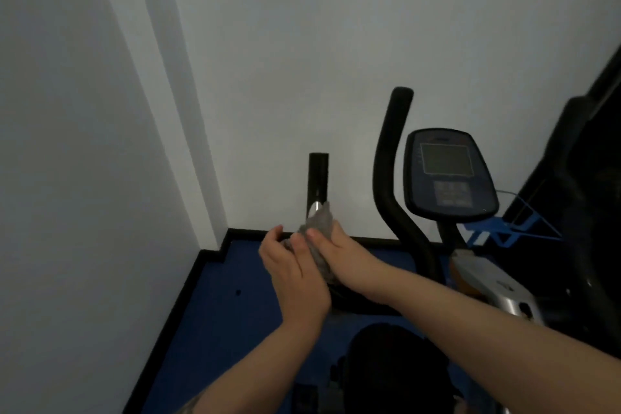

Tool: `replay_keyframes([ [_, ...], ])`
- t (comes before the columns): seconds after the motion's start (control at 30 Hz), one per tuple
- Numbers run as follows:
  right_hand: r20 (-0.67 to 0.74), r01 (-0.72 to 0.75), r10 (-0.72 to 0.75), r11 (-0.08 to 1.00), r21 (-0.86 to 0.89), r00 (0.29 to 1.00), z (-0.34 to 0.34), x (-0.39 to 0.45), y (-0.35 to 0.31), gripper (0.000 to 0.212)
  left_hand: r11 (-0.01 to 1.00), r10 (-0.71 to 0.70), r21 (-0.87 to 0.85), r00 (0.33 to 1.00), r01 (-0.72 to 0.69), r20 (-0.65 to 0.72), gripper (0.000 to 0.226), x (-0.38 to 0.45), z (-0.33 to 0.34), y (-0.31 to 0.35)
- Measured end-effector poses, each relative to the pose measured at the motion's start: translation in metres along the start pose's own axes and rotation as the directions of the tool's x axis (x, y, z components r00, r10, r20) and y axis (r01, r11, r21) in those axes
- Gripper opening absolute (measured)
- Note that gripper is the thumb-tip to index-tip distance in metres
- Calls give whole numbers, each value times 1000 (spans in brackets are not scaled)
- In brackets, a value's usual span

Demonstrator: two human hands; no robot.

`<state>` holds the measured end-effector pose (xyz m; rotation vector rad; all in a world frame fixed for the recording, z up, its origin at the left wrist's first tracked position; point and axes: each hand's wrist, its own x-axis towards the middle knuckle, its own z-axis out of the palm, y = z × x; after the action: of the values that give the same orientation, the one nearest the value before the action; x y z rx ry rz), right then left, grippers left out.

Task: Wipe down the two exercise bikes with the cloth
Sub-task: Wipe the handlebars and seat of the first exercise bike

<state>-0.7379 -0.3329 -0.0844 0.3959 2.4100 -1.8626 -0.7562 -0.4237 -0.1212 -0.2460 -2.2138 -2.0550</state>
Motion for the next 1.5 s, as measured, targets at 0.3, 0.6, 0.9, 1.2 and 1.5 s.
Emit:
replay_keyframes([
  [0.3, 335, 178, 147, 617, -767, 931, -40, -60, -16, 30, 952, 266, 60, 911, -299, 316, 36, 19, -21, 15],
  [0.6, 316, 199, 141, 527, -826, 938, -22, -44, -15, 41, 721, 506, 76, 598, -689, 622, 28, 37, -19, 6],
  [0.9, 366, 222, 261, 453, -863, 893, -39, -45, -14, 42, 661, 517, 109, 556, -742, 651, 29, 37, -20, 2],
  [1.2, 364, 228, 188, 504, -833, 912, -43, -53, -2, 36, 742, 486, 19, 558, -670, 672, 32, 42, -23, 1],
  [1.5, 332, 153, 169, 639, -754, 928, -30, -45, -8, 56, 865, 331, 36, 624, -500, 708, 59, 35, -23, 19],
])
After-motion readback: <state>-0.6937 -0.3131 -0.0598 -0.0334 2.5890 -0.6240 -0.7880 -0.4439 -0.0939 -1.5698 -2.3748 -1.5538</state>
